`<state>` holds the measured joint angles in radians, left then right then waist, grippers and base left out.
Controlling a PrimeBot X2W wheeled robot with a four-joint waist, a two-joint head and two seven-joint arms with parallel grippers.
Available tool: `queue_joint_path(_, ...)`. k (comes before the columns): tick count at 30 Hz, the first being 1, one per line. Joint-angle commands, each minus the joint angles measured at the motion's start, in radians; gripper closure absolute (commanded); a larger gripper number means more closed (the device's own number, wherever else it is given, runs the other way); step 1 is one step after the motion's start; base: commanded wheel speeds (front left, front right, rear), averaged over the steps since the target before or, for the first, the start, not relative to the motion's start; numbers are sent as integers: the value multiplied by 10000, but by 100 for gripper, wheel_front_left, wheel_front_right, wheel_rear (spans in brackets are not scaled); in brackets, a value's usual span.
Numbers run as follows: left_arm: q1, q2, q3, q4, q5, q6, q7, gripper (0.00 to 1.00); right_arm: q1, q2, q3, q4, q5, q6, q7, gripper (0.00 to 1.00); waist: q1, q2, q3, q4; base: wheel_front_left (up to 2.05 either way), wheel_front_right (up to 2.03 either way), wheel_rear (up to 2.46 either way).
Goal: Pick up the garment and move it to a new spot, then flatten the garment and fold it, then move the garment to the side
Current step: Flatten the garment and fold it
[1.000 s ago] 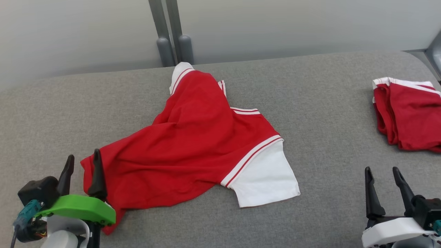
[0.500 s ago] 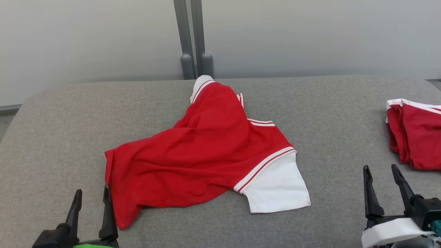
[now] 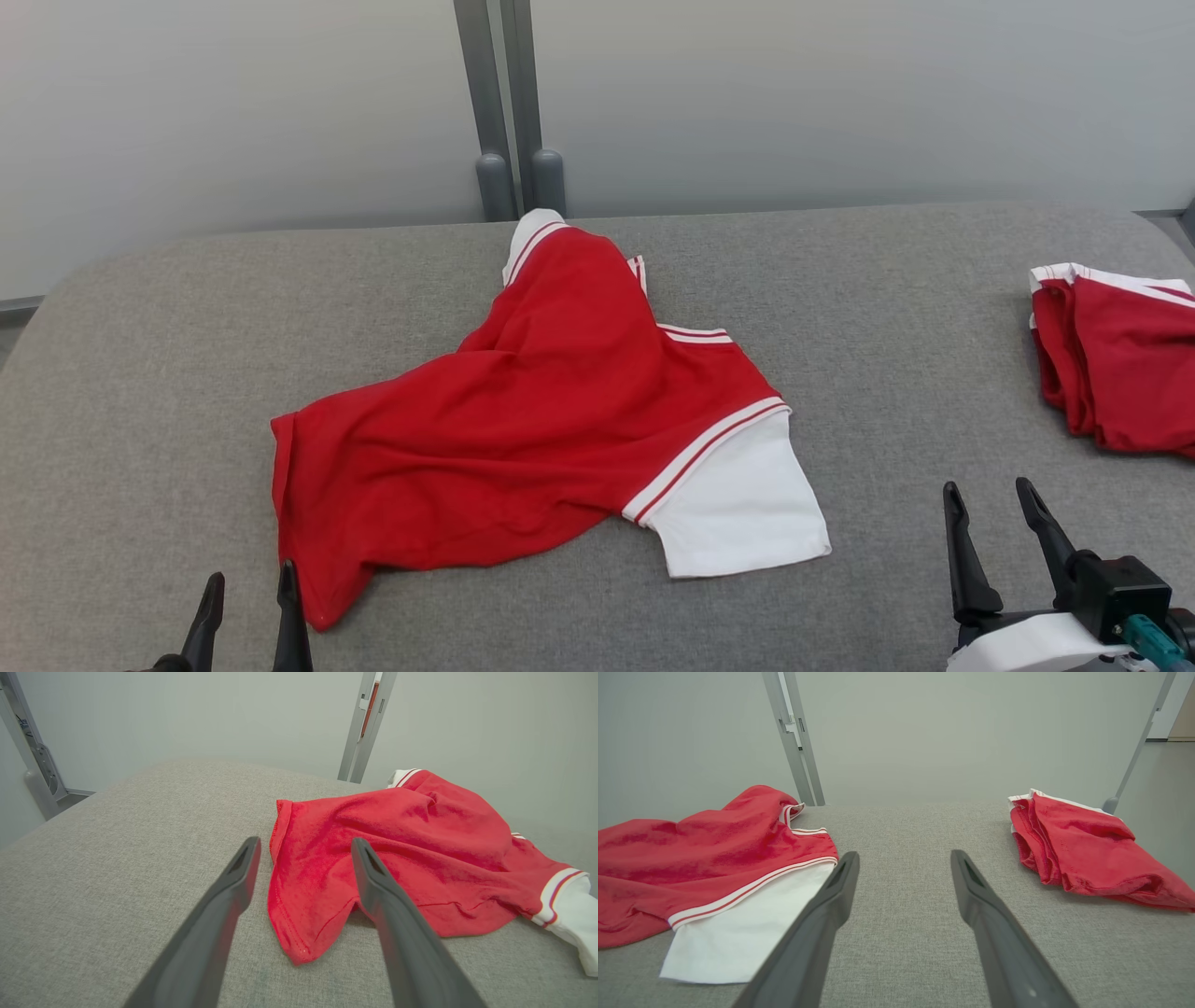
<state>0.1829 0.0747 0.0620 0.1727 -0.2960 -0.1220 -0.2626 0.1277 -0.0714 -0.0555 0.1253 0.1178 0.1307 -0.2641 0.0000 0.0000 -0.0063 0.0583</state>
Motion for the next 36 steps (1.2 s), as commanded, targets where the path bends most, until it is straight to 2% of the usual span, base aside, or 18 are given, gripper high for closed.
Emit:
queue_joint_path(1,-140,-57,73,37,113,-32,-26,0,-82,-7,19,19,-24,0,2,0,0,0,3,-11,0,0,0)
queue_joint_path(8,-429,-149,229,-220,468,-86,-26,0,-347,-8,229,-238,195,0,2,0,0,0,73,-2,0,0,0)
queue_joint_path(12,-570,5,11,235,879,-78,28,0,-788,-308,1307,355,492,0,6,0,0,0,339,14,0,0,0)
queue_joint_path(14,-885,166,-170,640,1028,-22,596,0,-1405,-612,2072,851,763,0,216,0,0,0,539,27,0,0,0)
queue_joint_path(17,-1236,351,-433,1133,1142,-12,1851,0,-2173,-1060,3052,1774,1053,0,1225,0,0,0,824,127,0,0,0)
queue_joint_path(21,-1676,507,-713,1690,1074,-30,3050,0,-3048,-1489,3887,2761,1434,-4,2638,0,0,0,1153,324,0,0,0)
queue_joint_path(24,-1864,521,-924,2012,971,-47,3569,0,-3418,-1548,4257,3250,1633,-1,3279,0,0,0,1297,389,0,0,0)
queue_joint_path(35,-2242,480,-1325,2359,884,-18,3199,0,-3874,-1600,4865,3902,2272,2,3650,0,0,0,1678,564,0,0,0)
queue_joint_path(36,-2307,532,-1371,2386,942,-20,3145,3,-3905,-1608,4931,3920,2302,3,3716,0,0,0,1715,573,0,0,0)
